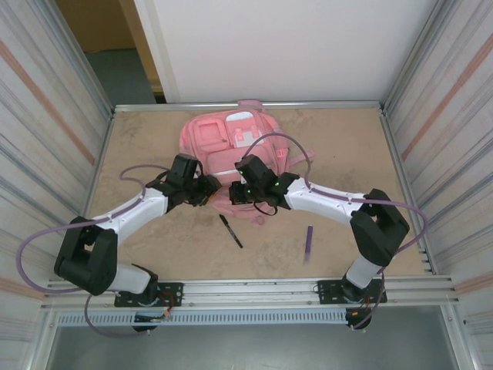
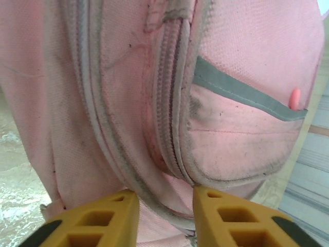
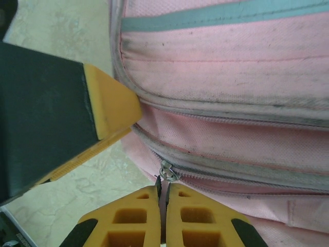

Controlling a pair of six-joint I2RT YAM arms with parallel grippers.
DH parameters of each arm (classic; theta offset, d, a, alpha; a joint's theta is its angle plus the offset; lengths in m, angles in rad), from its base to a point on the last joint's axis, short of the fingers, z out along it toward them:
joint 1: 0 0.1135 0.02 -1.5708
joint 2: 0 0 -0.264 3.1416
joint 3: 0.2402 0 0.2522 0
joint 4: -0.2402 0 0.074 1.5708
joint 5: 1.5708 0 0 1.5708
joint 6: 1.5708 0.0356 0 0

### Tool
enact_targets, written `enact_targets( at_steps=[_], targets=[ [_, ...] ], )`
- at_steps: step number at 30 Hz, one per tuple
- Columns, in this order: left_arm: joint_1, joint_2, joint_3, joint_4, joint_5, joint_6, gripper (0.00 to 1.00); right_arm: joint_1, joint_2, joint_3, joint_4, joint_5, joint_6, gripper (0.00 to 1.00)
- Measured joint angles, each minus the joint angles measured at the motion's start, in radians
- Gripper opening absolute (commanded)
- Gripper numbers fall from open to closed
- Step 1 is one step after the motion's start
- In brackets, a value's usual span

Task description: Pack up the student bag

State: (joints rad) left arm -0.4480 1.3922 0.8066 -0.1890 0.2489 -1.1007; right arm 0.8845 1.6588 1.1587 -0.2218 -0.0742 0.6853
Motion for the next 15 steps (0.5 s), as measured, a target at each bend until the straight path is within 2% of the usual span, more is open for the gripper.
enact_targets(
  at_steps=[1, 3, 4, 15],
  targets=[
    [0.002, 0.000, -0.001, 0.000, -0.005, 0.002, 0.21, 0.000, -0.010, -0.005, 0.001, 0.007, -0.010, 0.00],
    [0.013, 0.000, -0.001, 0.001, 0.000, 0.011, 0.02, 0.000, -0.032, -0.023, 0.004, 0.023, -0.031, 0.00],
    [0.025, 0.000, -0.001, 0.002, 0.018, 0.021, 0.00, 0.000, -0.044, -0.034, 0.004, 0.029, -0.043, 0.00],
    [0.235, -0.001, 0.043, -0.094, 0.238, 0.203, 0.00, -0.043, -0.180, -0.138, -0.011, 0.114, -0.151, 0.00]
  ],
)
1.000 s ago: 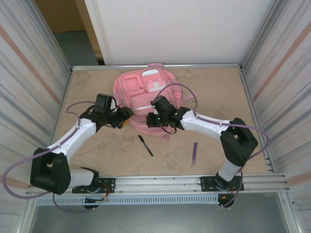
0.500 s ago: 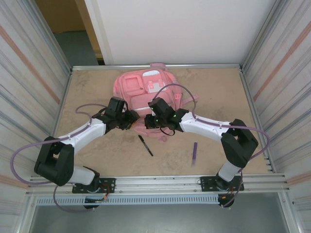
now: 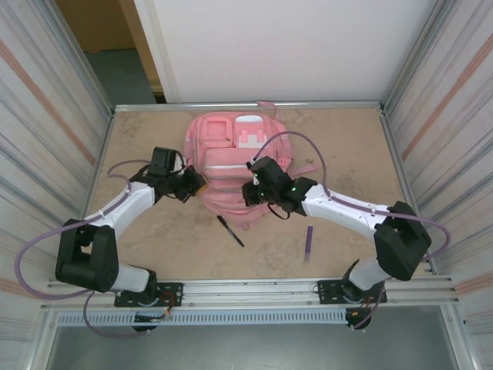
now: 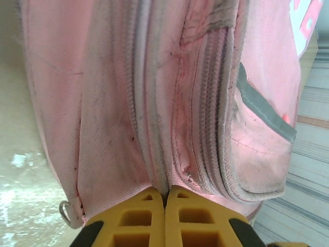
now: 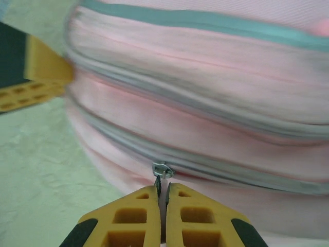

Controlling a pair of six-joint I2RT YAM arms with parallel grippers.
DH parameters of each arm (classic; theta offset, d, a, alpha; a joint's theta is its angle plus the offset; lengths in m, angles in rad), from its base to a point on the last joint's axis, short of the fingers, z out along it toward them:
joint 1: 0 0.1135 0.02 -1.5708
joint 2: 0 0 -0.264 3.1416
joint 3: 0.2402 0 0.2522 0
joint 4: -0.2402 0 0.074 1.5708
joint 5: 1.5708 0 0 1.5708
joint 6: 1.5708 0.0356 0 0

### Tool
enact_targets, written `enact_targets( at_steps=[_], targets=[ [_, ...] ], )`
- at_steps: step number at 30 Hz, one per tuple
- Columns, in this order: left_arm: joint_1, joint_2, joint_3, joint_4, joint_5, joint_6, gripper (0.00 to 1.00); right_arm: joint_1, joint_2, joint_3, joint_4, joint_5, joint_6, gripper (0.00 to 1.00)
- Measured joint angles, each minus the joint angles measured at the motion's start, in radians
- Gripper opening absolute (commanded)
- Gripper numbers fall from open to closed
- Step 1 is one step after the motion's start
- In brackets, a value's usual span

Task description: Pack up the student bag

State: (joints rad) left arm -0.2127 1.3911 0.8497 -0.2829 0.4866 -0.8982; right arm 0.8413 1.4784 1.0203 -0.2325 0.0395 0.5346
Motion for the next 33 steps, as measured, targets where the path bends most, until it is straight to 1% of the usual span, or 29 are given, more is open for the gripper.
enact_targets(
  at_steps=[4, 7, 10, 12, 14, 17, 19, 21, 23, 25, 27, 30, 33],
  targets=[
    [0.105, 0.000, 0.000, -0.021, 0.061, 0.048, 0.00, -0.055, -0.081, -0.079, -0.006, 0.022, -0.027, 0.00],
    [0.162, 0.000, 0.000, -0.031, 0.114, 0.066, 0.00, -0.097, -0.120, -0.113, 0.006, 0.015, -0.042, 0.00],
    [0.219, 0.013, 0.003, -0.027, 0.182, 0.069, 0.00, -0.113, -0.146, -0.128, 0.030, 0.000, -0.051, 0.00],
    [0.256, 0.057, 0.029, -0.043, 0.227, 0.079, 0.00, -0.114, -0.160, -0.129, 0.045, -0.018, -0.058, 0.00],
    [0.274, 0.112, 0.072, -0.064, 0.259, 0.092, 0.00, -0.114, -0.172, -0.129, 0.058, -0.031, -0.067, 0.00],
    [0.278, 0.187, 0.141, -0.079, 0.284, 0.109, 0.00, -0.116, -0.186, -0.136, 0.076, -0.063, -0.081, 0.00],
    [0.277, 0.220, 0.172, -0.079, 0.294, 0.109, 0.07, -0.117, -0.188, -0.145, 0.088, -0.092, -0.084, 0.00],
    [0.270, 0.248, 0.201, -0.079, 0.299, 0.109, 0.23, -0.116, -0.187, -0.148, 0.093, -0.105, -0.085, 0.00],
    [0.264, 0.251, 0.211, -0.059, 0.276, 0.097, 0.31, -0.115, -0.181, -0.146, 0.090, -0.103, -0.085, 0.00],
    [0.265, 0.230, 0.201, -0.031, 0.256, 0.082, 0.34, -0.113, -0.155, -0.132, 0.068, -0.104, -0.085, 0.00],
    [0.267, 0.167, 0.154, -0.001, 0.228, 0.062, 0.35, -0.100, -0.121, -0.105, 0.056, -0.104, -0.087, 0.00],
    [0.263, 0.012, 0.056, 0.004, 0.174, 0.035, 0.37, -0.069, -0.067, -0.047, 0.046, -0.105, -0.095, 0.00],
    [0.212, -0.120, -0.002, 0.000, 0.112, 0.026, 0.38, -0.038, -0.015, 0.018, 0.036, -0.109, -0.100, 0.00]
  ],
)
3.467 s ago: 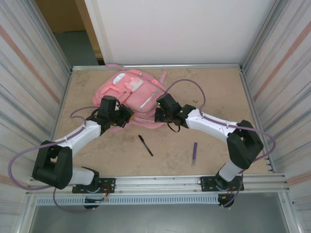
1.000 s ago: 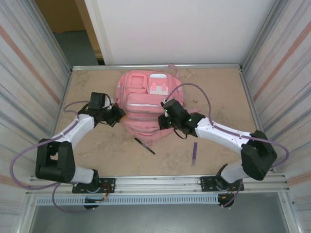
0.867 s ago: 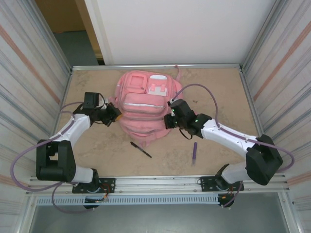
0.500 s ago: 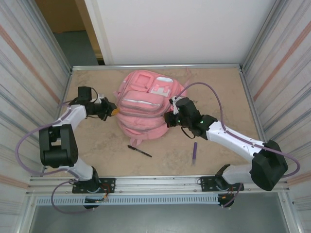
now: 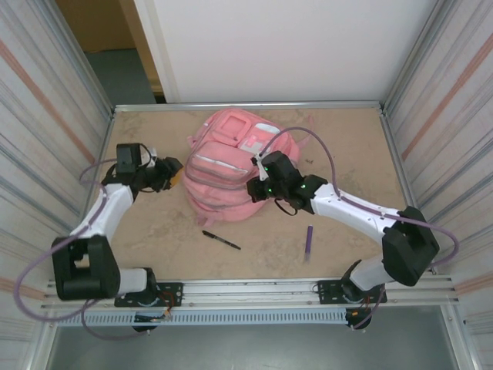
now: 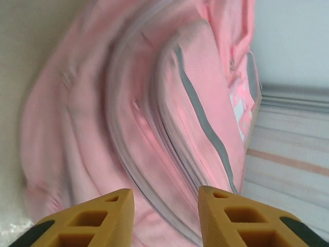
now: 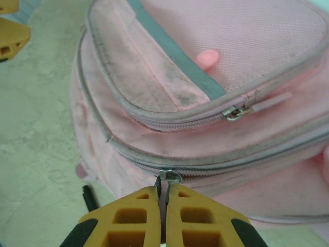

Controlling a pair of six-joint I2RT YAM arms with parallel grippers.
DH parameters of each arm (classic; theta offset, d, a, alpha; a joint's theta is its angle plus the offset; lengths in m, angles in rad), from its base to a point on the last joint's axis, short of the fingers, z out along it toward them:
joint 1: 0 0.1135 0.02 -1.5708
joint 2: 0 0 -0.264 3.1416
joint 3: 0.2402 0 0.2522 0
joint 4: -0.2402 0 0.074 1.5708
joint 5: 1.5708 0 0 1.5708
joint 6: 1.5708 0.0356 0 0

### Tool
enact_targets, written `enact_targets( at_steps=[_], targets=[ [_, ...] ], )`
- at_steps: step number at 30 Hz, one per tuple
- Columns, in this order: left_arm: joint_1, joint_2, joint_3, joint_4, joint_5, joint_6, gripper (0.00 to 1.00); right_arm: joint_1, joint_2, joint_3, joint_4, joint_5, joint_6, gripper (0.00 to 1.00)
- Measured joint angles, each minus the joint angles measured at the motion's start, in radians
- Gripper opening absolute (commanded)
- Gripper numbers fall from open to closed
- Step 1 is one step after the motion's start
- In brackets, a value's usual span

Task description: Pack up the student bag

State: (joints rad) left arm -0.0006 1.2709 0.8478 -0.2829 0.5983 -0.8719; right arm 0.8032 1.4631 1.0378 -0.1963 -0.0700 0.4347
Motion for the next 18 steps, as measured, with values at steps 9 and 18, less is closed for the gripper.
enact_targets(
  at_steps=[9, 18],
  targets=[
    [-0.152, -0.042, -0.059, 0.017, -0.114, -0.053, 0.39, 0.085, 0.100, 0.087, 0.005, 0.000, -0.001, 0.00],
    [-0.152, 0.002, -0.143, 0.083, -0.151, -0.120, 0.35, 0.138, 0.159, 0.147, 0.009, 0.006, -0.001, 0.00]
  ],
)
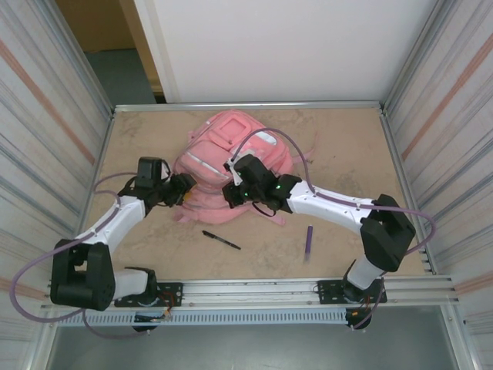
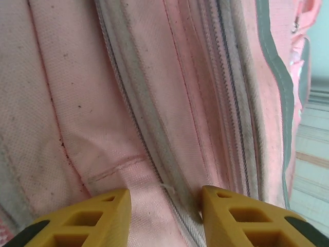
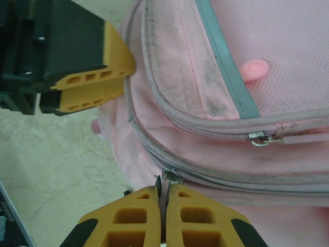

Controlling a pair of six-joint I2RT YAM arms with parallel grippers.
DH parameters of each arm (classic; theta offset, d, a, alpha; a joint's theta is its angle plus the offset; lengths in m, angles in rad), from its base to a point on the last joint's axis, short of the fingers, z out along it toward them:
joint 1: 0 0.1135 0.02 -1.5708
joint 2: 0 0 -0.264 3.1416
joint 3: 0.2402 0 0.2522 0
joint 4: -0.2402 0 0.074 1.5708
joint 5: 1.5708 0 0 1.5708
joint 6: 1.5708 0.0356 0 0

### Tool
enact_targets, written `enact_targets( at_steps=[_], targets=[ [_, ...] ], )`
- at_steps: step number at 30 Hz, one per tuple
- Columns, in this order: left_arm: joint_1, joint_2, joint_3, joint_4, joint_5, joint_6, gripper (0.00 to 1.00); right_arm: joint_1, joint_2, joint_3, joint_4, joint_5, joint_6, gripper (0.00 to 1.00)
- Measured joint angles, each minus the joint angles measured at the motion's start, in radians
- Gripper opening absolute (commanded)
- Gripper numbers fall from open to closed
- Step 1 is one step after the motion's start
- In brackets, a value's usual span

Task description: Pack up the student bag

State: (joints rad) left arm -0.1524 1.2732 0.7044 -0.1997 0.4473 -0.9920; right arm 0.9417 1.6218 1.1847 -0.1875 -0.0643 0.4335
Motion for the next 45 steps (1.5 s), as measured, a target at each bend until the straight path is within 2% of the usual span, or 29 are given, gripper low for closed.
enact_targets(
  at_steps=[5, 6, 8, 9, 15, 21, 24, 29, 32, 35, 38, 41, 45],
  targets=[
    [0.000, 0.058, 0.000, 0.047, 0.001, -0.023, 0.28, 0.024, 0.028, 0.024, 0.000, 0.011, 0.000, 0.00],
    [0.000, 0.061, 0.000, 0.049, 0.001, -0.025, 0.24, 0.027, 0.029, 0.024, 0.000, 0.014, 0.000, 0.00],
    [0.000, 0.062, 0.001, 0.051, 0.003, -0.029, 0.02, 0.030, 0.029, 0.024, 0.000, 0.015, 0.000, 0.00],
    [0.000, 0.062, 0.003, 0.056, 0.005, -0.032, 0.00, 0.032, 0.029, 0.024, 0.000, 0.018, 0.000, 0.00],
    [0.017, 0.062, 0.022, 0.037, 0.023, -0.011, 0.00, 0.046, 0.023, -0.008, 0.002, 0.073, -0.048, 0.00],
    [0.047, 0.064, 0.025, 0.012, 0.072, 0.011, 0.00, 0.032, -0.019, -0.119, 0.022, 0.193, -0.163, 0.00],
    [0.054, 0.073, 0.036, -0.006, 0.086, 0.028, 0.00, -0.016, -0.039, -0.146, 0.021, 0.224, -0.190, 0.04],
    [0.060, 0.091, 0.046, -0.014, 0.106, 0.039, 0.00, -0.156, -0.045, -0.166, 0.014, 0.226, -0.208, 0.05],
    [0.056, 0.101, 0.046, -0.003, 0.138, 0.038, 0.00, -0.222, -0.044, -0.175, 0.016, 0.181, -0.207, 0.10],
    [0.053, 0.103, 0.046, -0.002, 0.152, 0.038, 0.00, -0.248, -0.044, -0.174, 0.006, 0.157, -0.203, 0.29],
    [0.055, 0.099, 0.043, -0.004, 0.145, 0.037, 0.00, -0.273, -0.047, -0.157, -0.054, 0.131, -0.199, 0.40],
    [0.035, 0.082, 0.031, -0.001, 0.130, 0.031, 0.00, -0.283, -0.080, -0.146, -0.097, 0.042, -0.203, 0.44],
    [0.010, 0.058, 0.006, 0.012, 0.119, 0.021, 0.00, -0.286, -0.127, -0.085, -0.171, -0.116, -0.269, 0.45]
  ],
)
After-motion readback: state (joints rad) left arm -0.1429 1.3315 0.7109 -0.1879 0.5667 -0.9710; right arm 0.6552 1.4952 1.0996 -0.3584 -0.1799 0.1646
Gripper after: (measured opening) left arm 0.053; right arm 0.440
